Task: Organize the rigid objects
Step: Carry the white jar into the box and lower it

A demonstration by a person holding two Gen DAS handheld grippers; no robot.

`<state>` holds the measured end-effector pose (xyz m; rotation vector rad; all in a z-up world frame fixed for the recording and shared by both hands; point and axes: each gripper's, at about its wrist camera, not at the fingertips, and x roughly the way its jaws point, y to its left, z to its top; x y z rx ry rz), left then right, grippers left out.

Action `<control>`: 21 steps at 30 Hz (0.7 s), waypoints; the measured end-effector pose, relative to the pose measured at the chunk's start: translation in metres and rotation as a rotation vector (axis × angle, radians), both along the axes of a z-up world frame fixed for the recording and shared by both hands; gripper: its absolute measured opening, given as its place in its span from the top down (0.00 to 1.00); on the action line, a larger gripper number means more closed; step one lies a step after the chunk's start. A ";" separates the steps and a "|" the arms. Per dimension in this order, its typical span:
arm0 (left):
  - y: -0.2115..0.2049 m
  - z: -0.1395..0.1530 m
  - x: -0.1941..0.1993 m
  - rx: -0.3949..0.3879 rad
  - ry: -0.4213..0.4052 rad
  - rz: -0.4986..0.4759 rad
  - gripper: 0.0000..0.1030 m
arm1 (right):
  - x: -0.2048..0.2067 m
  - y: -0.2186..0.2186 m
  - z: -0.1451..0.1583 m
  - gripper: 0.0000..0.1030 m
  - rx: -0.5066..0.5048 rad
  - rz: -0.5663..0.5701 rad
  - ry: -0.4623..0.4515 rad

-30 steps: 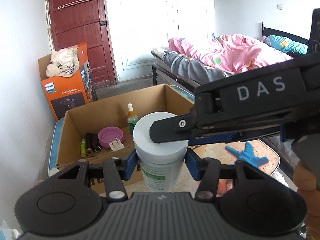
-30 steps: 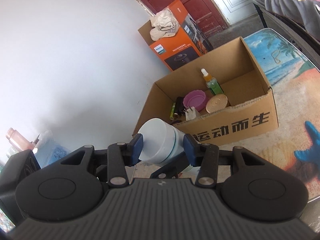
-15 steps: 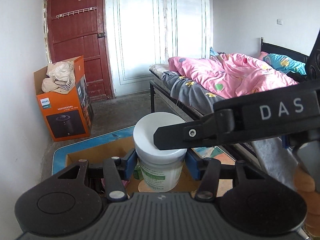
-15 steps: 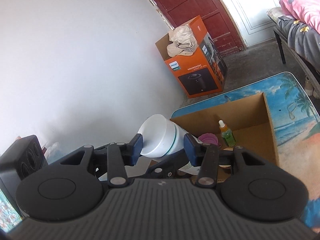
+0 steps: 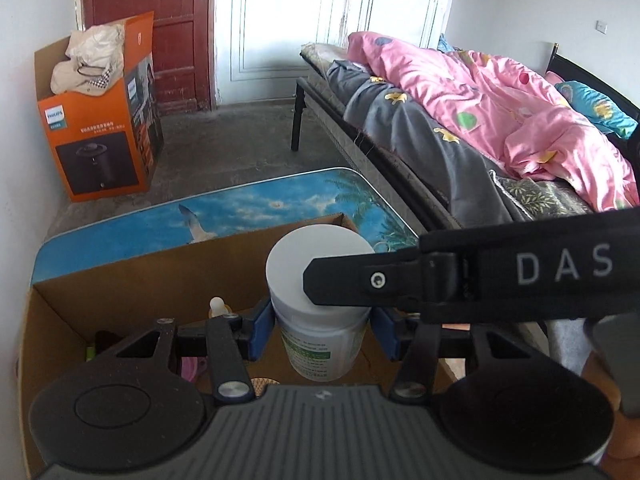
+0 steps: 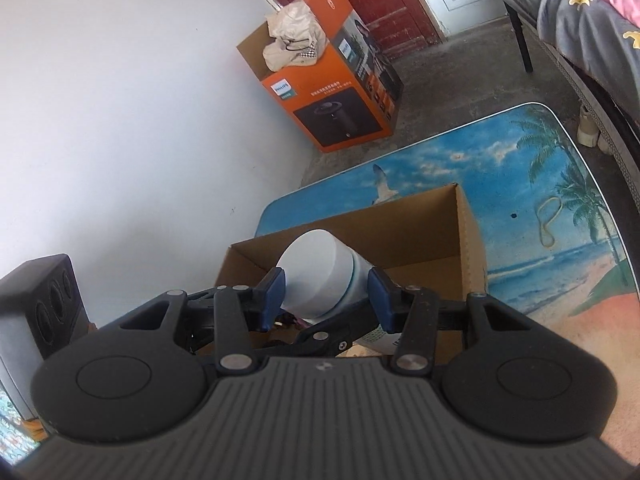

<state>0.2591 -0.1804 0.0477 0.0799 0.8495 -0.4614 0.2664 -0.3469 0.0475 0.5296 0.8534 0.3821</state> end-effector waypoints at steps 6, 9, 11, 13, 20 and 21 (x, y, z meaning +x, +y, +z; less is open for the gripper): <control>-0.007 -0.027 0.023 0.016 0.061 0.029 0.48 | 0.031 0.002 -0.029 0.56 -0.040 0.027 0.037; -0.013 -0.036 0.031 0.020 0.081 0.037 0.48 | 0.039 0.004 -0.036 0.56 -0.080 0.040 0.034; -0.016 -0.040 0.034 0.026 0.089 0.041 0.48 | 0.043 0.005 -0.039 0.56 -0.096 0.047 0.037; -0.019 -0.045 0.037 0.035 0.094 0.044 0.48 | 0.047 0.005 -0.043 0.56 -0.107 0.052 0.045; -0.027 -0.059 0.042 0.062 0.133 0.028 0.45 | 0.051 0.005 -0.050 0.55 -0.131 0.052 0.045; -0.028 -0.059 0.041 0.062 0.134 0.026 0.42 | 0.050 0.005 -0.050 0.55 -0.137 0.053 0.042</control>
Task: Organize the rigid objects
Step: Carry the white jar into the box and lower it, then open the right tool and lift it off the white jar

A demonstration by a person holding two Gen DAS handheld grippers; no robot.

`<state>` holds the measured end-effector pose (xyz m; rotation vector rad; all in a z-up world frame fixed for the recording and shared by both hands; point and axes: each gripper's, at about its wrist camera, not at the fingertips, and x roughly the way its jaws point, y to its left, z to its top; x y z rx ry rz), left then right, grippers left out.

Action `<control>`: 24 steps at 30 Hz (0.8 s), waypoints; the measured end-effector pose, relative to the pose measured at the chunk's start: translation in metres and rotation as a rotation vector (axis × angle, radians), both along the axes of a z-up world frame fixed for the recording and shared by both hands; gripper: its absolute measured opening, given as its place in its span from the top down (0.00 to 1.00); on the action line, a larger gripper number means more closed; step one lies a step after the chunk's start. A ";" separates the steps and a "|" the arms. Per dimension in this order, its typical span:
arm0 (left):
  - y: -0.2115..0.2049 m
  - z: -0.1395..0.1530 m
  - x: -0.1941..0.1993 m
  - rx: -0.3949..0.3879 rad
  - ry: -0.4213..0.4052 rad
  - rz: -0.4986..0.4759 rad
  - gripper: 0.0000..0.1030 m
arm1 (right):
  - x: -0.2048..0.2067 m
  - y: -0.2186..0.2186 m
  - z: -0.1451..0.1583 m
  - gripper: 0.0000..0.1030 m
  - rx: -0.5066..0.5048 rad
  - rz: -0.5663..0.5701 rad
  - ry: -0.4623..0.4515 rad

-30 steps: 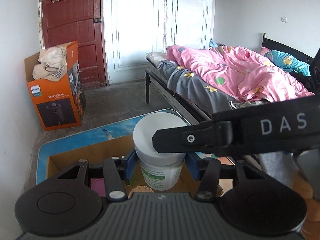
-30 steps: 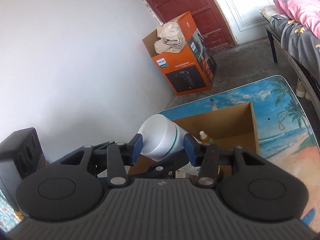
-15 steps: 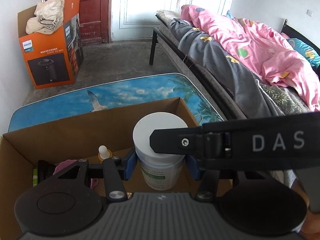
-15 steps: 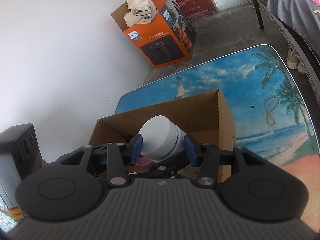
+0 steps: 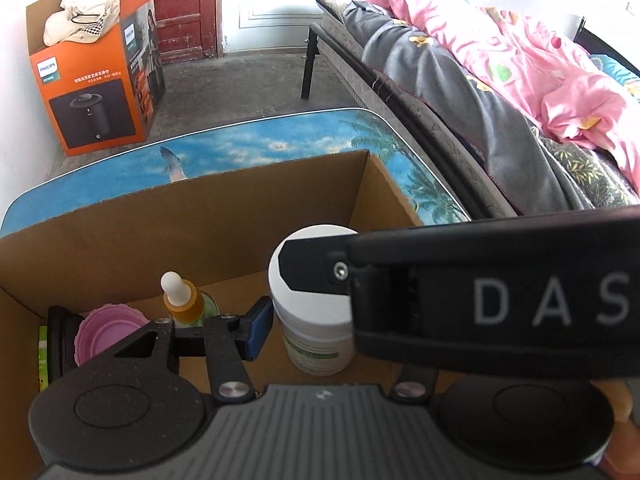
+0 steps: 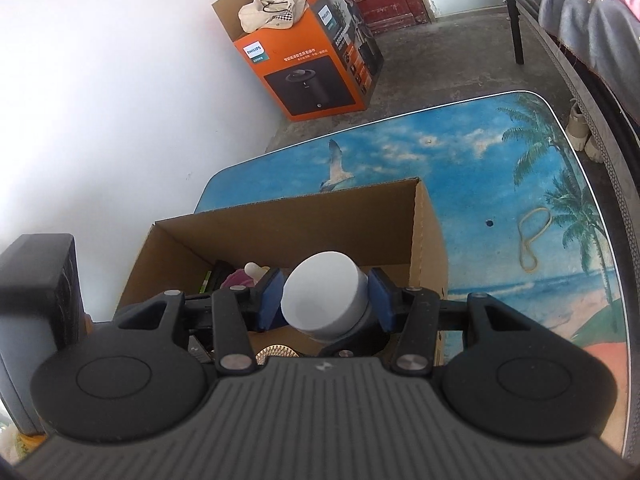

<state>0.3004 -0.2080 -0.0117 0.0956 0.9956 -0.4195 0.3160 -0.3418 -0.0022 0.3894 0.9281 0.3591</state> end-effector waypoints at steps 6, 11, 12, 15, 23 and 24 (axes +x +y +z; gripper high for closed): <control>0.003 0.009 -0.008 -0.016 -0.033 -0.015 0.28 | -0.009 -0.002 0.011 0.54 -0.027 -0.018 -0.039; 0.014 0.028 -0.023 -0.044 -0.079 -0.022 0.27 | -0.023 -0.007 0.035 0.53 -0.056 -0.057 -0.113; 0.018 0.033 -0.027 -0.051 -0.093 -0.025 0.27 | -0.028 -0.009 0.041 0.53 -0.057 -0.064 -0.127; 0.033 0.049 -0.044 -0.082 -0.142 -0.030 0.27 | -0.043 -0.008 0.063 0.53 -0.053 -0.060 -0.175; 0.086 0.064 -0.084 -0.045 -0.197 0.021 0.28 | -0.075 0.033 0.090 0.53 -0.066 0.126 -0.142; 0.092 0.063 -0.086 -0.032 -0.195 0.030 0.30 | -0.073 0.041 0.085 0.53 -0.067 0.152 -0.108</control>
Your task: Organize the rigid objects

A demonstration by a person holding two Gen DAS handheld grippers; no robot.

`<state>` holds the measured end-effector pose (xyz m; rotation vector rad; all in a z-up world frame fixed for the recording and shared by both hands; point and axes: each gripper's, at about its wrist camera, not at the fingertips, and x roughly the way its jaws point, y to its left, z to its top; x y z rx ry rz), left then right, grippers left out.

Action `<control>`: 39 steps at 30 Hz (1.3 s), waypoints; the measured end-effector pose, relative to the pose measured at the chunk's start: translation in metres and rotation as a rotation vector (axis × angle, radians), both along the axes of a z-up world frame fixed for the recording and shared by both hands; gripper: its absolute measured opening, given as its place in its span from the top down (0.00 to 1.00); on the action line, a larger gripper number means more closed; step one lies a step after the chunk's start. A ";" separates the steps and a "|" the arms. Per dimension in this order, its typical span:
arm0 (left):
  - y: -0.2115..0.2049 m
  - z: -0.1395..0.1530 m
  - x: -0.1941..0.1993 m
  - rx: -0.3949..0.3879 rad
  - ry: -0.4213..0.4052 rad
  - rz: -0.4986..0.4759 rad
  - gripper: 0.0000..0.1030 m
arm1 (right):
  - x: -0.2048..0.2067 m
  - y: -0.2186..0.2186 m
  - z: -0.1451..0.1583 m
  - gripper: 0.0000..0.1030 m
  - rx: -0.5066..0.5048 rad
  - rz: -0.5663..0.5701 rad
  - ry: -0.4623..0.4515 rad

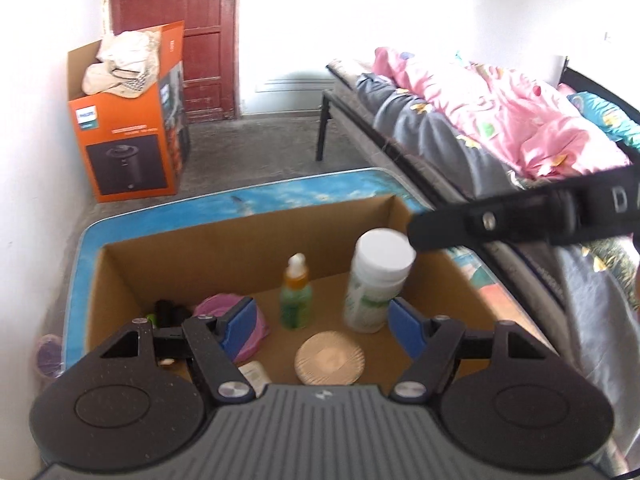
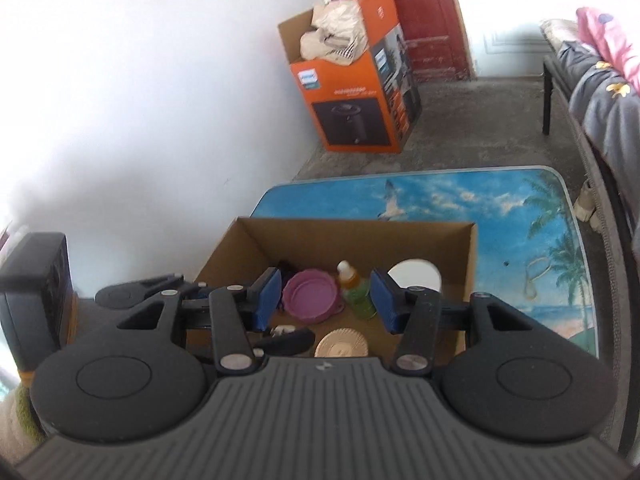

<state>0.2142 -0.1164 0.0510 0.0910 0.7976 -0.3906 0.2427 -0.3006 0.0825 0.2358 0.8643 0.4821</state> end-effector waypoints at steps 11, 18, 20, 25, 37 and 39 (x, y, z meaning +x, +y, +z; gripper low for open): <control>0.031 -0.025 0.011 0.060 0.062 0.065 0.55 | 0.044 0.056 -0.073 0.53 -0.160 0.006 0.255; 0.050 -0.035 0.018 0.064 0.094 0.100 0.57 | 0.064 0.070 -0.097 0.52 -0.230 -0.009 0.327; 0.056 -0.035 0.018 0.051 0.101 0.110 0.57 | 0.070 0.076 -0.105 0.51 -0.258 -0.004 0.339; 0.068 -0.032 0.015 0.021 0.095 0.136 0.57 | 0.081 0.091 -0.123 0.46 -0.321 0.010 0.369; 0.080 -0.026 0.007 -0.027 0.091 0.150 0.57 | 0.084 0.094 -0.138 0.45 -0.404 0.050 0.401; 0.081 -0.025 0.006 -0.031 0.088 0.146 0.57 | 0.080 0.086 -0.138 0.45 -0.407 0.030 0.427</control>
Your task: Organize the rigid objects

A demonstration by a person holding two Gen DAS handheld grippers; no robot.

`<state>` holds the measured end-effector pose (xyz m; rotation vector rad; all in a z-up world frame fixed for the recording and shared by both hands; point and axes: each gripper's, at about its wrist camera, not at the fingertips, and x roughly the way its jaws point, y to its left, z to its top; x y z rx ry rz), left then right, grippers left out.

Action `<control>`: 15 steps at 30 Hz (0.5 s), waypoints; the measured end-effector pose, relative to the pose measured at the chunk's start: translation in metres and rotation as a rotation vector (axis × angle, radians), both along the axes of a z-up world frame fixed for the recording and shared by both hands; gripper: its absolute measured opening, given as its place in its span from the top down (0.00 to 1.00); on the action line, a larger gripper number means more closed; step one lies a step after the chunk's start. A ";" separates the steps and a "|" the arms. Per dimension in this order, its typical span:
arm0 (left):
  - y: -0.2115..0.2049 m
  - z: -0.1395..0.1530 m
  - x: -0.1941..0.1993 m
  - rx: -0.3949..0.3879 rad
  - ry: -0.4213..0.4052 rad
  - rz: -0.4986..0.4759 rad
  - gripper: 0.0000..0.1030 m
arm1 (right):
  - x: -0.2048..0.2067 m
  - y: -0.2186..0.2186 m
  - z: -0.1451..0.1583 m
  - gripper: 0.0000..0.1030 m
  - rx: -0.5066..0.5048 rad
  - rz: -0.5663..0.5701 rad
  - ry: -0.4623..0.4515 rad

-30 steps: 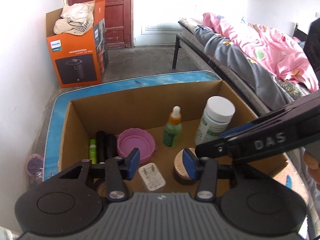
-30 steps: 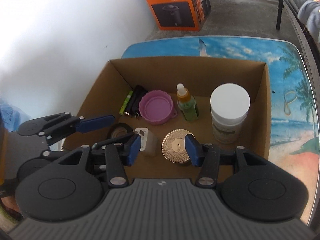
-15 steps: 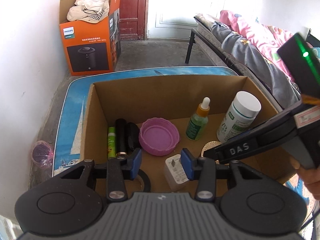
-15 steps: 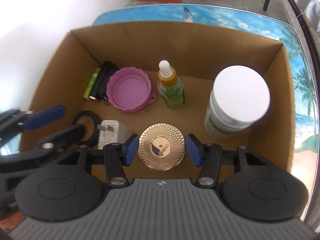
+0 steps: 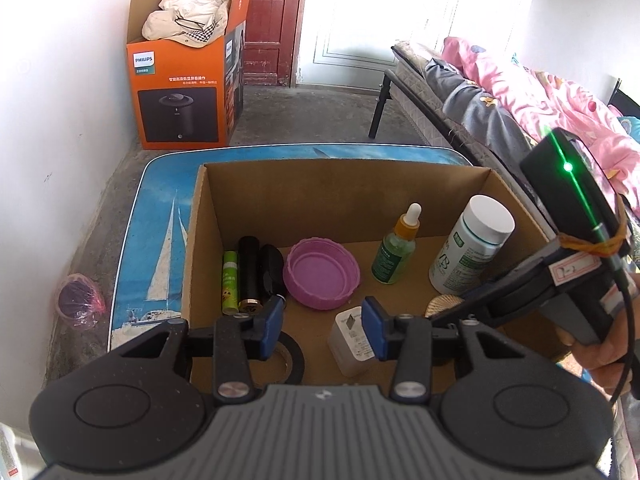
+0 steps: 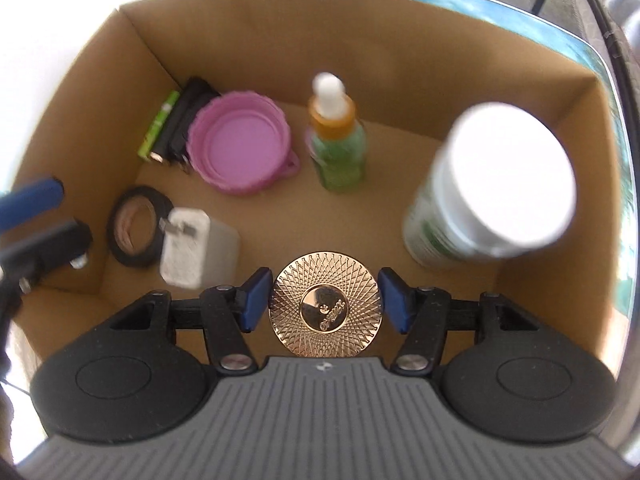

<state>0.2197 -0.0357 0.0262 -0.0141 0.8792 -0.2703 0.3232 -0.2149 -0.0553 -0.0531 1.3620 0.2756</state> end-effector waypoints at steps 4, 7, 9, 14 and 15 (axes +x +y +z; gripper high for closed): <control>0.001 0.007 -0.005 -0.029 -0.020 -0.009 0.51 | -0.007 -0.010 0.018 0.44 0.031 -0.039 -0.024; 0.006 0.019 -0.011 -0.045 -0.048 -0.003 0.46 | -0.017 -0.004 0.051 0.44 0.082 -0.002 -0.116; 0.012 0.030 -0.016 -0.055 -0.074 0.010 0.40 | -0.019 0.007 0.066 0.44 0.123 0.031 -0.153; 0.034 0.050 -0.029 -0.058 -0.136 0.074 0.30 | -0.011 0.039 0.059 0.44 0.190 0.092 -0.115; 0.040 0.051 -0.030 -0.058 -0.138 0.089 0.29 | -0.009 0.046 0.053 0.44 0.189 0.103 -0.102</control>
